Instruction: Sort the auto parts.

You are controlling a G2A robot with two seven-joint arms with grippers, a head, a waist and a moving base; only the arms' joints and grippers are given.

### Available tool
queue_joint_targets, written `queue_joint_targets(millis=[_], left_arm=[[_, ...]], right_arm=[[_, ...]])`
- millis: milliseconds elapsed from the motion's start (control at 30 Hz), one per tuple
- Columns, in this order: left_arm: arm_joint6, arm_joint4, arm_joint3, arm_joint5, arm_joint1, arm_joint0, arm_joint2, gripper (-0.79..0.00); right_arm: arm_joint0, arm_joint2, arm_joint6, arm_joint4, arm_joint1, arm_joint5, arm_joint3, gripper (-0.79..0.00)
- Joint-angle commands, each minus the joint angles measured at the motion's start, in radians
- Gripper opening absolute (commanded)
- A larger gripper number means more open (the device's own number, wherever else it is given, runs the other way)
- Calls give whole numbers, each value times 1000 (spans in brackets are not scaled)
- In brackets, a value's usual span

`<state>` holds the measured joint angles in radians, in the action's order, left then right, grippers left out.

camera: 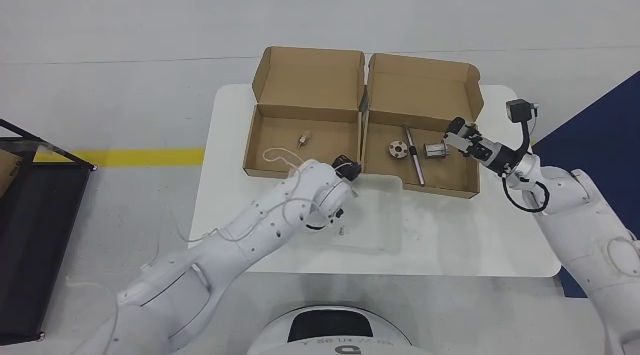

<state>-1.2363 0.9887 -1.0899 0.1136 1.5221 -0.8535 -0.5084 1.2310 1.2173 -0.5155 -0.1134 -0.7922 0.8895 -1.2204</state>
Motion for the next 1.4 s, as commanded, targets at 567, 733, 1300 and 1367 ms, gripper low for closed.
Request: queue_joint_targets(millis=[567,733,1300,1367], left_arm=[[60,-37,-3,-56,26,-12,-14,-102],[46,-44,30,-70,41,3,0,-132],[42,-45,187,-53,101,44,41,-548],[45,-44,195,-52,106,47,42,-554]], right_arm=[[0,0,0,0,0,0,0,0],[0,0,0,0,0,0,0,0],[0,0,0,0,0,0,0,0],[0,0,0,0,0,0,0,0]])
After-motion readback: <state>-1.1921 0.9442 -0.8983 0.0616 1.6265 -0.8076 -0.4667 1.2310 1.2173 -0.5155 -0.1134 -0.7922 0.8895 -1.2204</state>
